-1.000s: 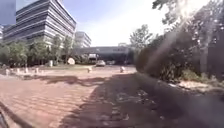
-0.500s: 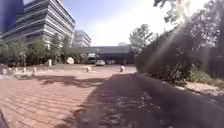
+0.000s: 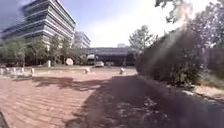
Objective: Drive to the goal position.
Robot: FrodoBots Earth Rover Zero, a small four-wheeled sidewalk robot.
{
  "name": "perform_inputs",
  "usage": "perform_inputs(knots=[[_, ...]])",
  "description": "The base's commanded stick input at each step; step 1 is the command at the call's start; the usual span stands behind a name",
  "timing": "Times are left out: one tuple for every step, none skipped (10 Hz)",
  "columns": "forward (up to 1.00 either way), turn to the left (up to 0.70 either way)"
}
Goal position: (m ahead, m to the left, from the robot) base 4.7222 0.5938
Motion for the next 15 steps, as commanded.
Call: perform_inputs(knots=[[0.45,0.0],[0.45,0.0],[0.45,0.0],[0.45,0.0],[0.45,0.0],[0.45,0.0],[0.45,0.0],[0.45,0.0],[0.45,0.0],[0.45,0.0],[0.45,0.0],[0.45,0.0],[0.45,0.0],[0.45,0.0],[0.45,0.0]])
